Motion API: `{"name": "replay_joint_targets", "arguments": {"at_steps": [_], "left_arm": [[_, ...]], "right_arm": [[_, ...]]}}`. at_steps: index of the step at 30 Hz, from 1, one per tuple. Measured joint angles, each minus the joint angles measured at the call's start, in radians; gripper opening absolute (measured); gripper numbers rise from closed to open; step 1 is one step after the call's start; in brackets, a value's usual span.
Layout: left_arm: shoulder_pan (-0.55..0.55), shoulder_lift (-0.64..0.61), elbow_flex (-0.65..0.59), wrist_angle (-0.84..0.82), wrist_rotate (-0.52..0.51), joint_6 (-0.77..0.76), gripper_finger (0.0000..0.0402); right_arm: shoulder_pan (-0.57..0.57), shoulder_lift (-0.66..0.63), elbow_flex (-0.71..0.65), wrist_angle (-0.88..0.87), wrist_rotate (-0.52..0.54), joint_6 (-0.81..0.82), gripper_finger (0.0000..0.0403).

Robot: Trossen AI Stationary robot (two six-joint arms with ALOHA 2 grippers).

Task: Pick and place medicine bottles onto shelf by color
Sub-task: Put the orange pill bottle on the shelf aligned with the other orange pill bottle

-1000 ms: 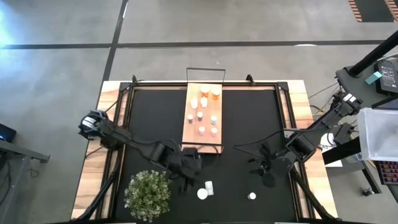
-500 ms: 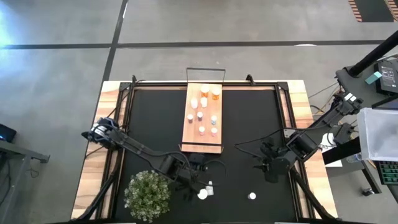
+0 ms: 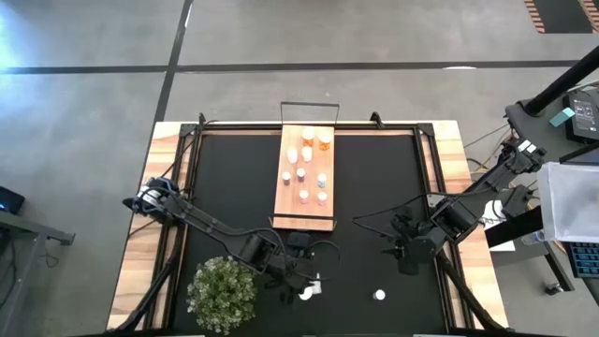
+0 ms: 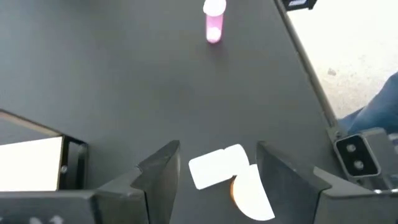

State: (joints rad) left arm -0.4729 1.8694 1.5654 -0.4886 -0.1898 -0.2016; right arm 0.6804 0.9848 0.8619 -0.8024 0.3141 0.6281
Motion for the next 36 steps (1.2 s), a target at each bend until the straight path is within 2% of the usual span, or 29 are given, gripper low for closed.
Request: {"name": "replay_joint_targets", "arguments": {"at_steps": [11,14,24,36], "left_arm": [[-0.037,0.02,-0.008,0.04,0.016,-0.038,0.0196],[-0.037,0.049,-0.011,0.038,0.023,-0.106,0.0211],[-0.038,0.11,-0.017,0.033,0.028,-0.106,0.0276],[-0.043,0.135,-0.02,0.026,0.036,-0.158,0.028]], "right_arm": [[0.0,0.0,0.0,0.0,0.0,0.0,0.0203],[0.0,0.0,0.0,0.0,0.0,0.0,0.0203],[0.0,0.0,0.0,0.003,-0.001,0.0,0.0203],[0.0,0.001,0.0,0.008,0.0,0.0,0.0203]]}}
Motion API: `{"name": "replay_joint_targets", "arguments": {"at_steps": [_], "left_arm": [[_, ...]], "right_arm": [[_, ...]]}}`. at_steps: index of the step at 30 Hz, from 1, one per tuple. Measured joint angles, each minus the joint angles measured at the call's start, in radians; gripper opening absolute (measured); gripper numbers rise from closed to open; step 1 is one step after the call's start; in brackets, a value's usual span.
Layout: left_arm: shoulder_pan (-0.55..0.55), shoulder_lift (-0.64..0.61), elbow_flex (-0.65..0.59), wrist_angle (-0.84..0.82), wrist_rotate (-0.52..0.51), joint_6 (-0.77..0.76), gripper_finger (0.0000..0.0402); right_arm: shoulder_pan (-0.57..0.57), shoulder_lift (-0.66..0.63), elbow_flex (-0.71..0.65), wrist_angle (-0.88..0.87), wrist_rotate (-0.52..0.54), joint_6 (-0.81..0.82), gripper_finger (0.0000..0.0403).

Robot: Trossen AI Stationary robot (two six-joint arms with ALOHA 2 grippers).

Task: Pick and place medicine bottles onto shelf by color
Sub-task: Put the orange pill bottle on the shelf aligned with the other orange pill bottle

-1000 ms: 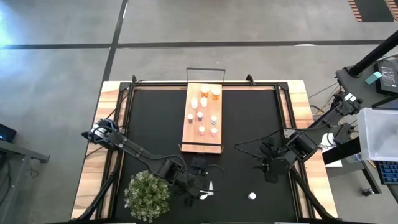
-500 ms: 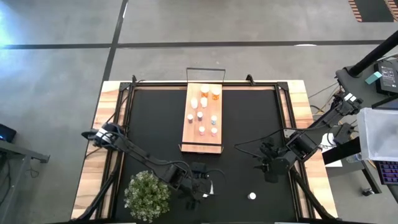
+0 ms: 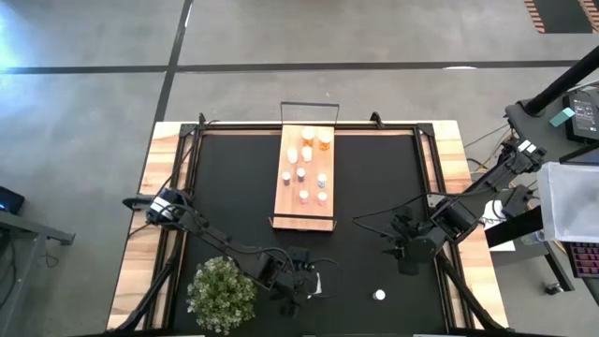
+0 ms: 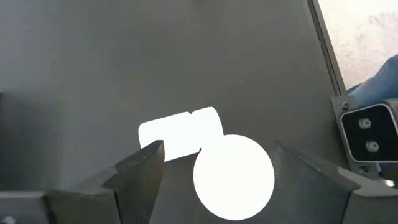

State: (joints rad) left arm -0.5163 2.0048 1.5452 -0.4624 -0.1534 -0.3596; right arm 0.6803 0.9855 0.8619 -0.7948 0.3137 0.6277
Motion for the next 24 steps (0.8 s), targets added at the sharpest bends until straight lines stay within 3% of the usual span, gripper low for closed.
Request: {"name": "replay_joint_targets", "arguments": {"at_steps": [24], "left_arm": [[-0.011,0.005,-0.041,0.009,0.038,-0.055,0.028]], "right_arm": [[0.0,0.0,0.0,0.0,0.0,0.0,0.0203]]}}
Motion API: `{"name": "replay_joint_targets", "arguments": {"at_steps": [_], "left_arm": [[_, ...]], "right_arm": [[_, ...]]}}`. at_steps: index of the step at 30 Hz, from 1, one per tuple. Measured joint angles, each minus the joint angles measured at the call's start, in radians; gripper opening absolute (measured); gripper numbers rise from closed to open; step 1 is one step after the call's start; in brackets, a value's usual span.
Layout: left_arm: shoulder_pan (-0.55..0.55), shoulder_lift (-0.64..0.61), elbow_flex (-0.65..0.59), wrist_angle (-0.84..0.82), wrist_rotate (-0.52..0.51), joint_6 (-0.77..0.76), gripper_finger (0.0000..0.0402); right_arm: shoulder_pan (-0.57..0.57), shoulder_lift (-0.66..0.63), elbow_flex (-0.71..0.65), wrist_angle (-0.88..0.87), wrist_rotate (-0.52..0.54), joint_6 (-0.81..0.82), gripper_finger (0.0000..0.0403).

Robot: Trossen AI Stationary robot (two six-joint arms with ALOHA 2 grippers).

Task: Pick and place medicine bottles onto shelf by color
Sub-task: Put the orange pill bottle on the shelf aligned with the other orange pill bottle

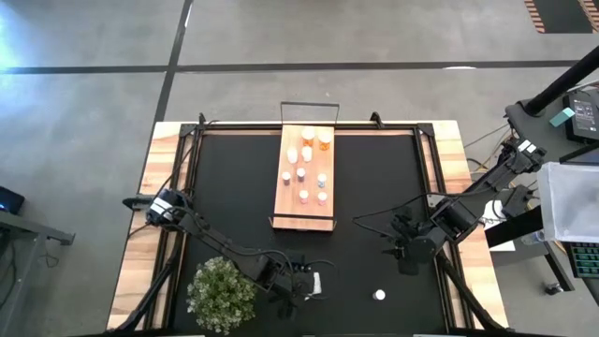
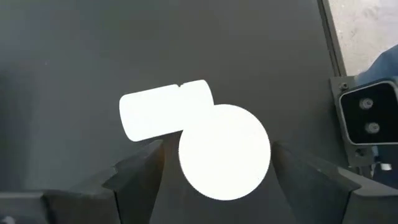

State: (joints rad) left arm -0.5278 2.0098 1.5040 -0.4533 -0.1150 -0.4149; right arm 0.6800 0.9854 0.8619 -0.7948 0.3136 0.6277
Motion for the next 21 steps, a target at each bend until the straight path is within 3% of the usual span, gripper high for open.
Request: {"name": "replay_joint_targets", "arguments": {"at_steps": [9,21], "left_arm": [[0.002,0.0,-0.031,0.081,-0.03,-0.001,0.0273],[0.003,0.0,-0.038,0.08,-0.022,0.002,0.0189]], "right_arm": [[0.0,0.0,0.0,0.0,0.0,0.0,0.0203],[0.0,0.0,0.0,0.0,0.0,0.0,0.0203]]}}
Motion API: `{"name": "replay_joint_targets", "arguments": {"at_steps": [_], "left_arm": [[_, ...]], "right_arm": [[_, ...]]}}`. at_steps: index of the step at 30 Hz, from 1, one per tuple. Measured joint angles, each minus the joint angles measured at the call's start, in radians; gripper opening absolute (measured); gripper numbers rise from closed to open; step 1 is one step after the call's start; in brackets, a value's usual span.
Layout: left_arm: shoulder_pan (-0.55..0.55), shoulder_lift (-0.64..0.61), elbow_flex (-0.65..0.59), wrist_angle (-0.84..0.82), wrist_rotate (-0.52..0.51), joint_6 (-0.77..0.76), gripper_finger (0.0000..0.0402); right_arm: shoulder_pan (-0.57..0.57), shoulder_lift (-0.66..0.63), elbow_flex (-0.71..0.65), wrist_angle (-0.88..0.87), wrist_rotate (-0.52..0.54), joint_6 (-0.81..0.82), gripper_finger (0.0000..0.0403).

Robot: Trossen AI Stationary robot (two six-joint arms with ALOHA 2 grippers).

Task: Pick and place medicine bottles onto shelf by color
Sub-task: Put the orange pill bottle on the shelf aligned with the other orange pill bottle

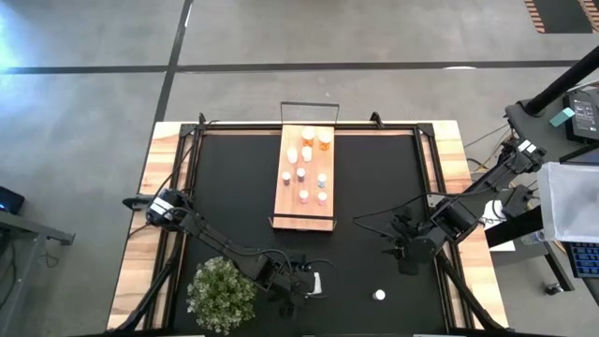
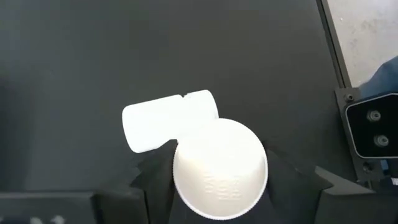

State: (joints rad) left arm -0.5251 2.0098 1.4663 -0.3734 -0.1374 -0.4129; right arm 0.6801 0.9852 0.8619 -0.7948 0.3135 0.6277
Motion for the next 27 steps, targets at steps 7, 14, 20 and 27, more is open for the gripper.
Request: {"name": "replay_joint_targets", "arguments": {"at_steps": [7,14,20,27], "left_arm": [[0.0,-0.01,0.042,-0.001,0.002,0.001,0.0195],[0.018,-0.1,0.077,-0.027,0.008,0.0,0.0197],[0.086,-0.223,0.108,-0.126,-0.003,-0.077,0.0197],[0.224,-0.373,0.114,-0.205,-0.051,-0.078,0.0198]], "right_arm": [[0.0,0.0,0.0,0.0,0.0,0.0,0.0203],[0.0,0.0,0.0,0.001,0.0,0.0,0.0203],[0.0,0.0,0.0,0.014,0.0,0.0,0.0203],[0.0,0.0,0.0,0.023,0.0,0.0,0.0203]]}}
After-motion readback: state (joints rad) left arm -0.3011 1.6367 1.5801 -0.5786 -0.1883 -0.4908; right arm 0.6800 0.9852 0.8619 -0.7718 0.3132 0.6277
